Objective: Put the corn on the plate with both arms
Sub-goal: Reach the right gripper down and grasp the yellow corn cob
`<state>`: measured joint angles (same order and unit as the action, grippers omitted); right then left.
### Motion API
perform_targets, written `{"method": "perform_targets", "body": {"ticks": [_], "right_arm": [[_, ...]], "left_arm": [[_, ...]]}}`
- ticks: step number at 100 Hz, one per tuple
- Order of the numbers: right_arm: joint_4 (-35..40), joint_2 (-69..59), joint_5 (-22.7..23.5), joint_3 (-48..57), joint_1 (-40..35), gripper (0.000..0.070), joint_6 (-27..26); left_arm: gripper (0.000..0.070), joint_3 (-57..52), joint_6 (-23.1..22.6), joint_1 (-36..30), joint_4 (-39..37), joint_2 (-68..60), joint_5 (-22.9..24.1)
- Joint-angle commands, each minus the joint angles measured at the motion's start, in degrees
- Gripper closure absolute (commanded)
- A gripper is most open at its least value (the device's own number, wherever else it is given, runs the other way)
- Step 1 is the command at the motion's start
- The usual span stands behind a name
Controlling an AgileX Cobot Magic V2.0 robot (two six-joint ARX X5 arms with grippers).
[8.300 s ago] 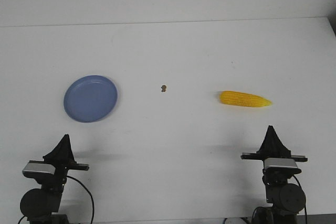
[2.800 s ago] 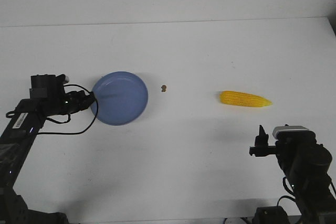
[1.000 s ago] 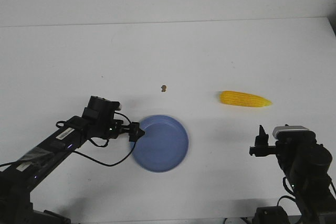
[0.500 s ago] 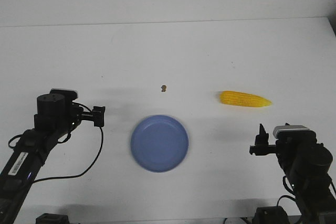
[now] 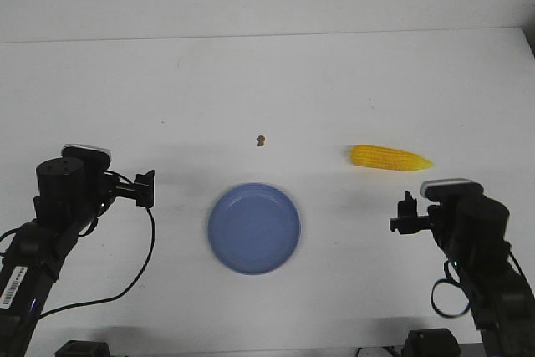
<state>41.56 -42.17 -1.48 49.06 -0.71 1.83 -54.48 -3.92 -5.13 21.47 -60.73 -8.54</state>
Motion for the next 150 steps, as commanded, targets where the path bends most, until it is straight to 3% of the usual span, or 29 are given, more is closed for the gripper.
{"method": "perform_targets", "body": {"ticks": [1, 32, 45, 54, 88, 115, 142, 146, 150], "right_arm": [[1.2, -6.0, 0.2, 2.4, -0.1, 0.0195, 3.2], [4.5, -32.9, 0.3, 16.2, -1.6, 0.0187, 15.4], [4.3, -41.0, 3.7, 20.2, -1.6, 0.0182, 18.8], [3.6, -45.3, 4.3, 21.8, -1.6, 0.0131, 21.6], [-2.1, -50.6, 4.2, 23.1, -1.5, 0.0073, 29.8], [-5.9, -53.5, 5.3, 23.1, -0.8, 0.0072, 31.9], [-6.4, -58.4, 8.1, 23.1, 1.6, 0.0079, 30.0], [-6.4, -58.6, 8.1, 23.0, 1.7, 0.0104, 29.6], [-6.5, -58.6, 8.1, 23.0, 1.8, 0.0184, 29.5]], "left_arm": [[0.0, -0.5, 0.1, -0.1, -0.2, -0.5, -0.1], [0.0, -0.5, 1.0, -0.1, -0.5, -0.5, -0.5], [0.0, -0.5, 1.6, -0.1, -0.5, -0.5, -0.5], [0.0, -0.5, 1.7, -0.1, -0.5, -0.5, -0.5], [0.0, -0.5, 1.8, -0.1, -0.6, -0.5, -0.5], [0.0, -0.5, 2.0, -0.1, -0.8, -0.5, -0.5], [0.0, -0.5, 2.0, -0.1, -0.7, -0.5, -0.5], [0.0, -0.5, 2.0, -0.1, -0.7, -0.5, -0.5], [0.0, -0.5, 2.0, -0.1, -0.7, -0.5, -0.5]]}}
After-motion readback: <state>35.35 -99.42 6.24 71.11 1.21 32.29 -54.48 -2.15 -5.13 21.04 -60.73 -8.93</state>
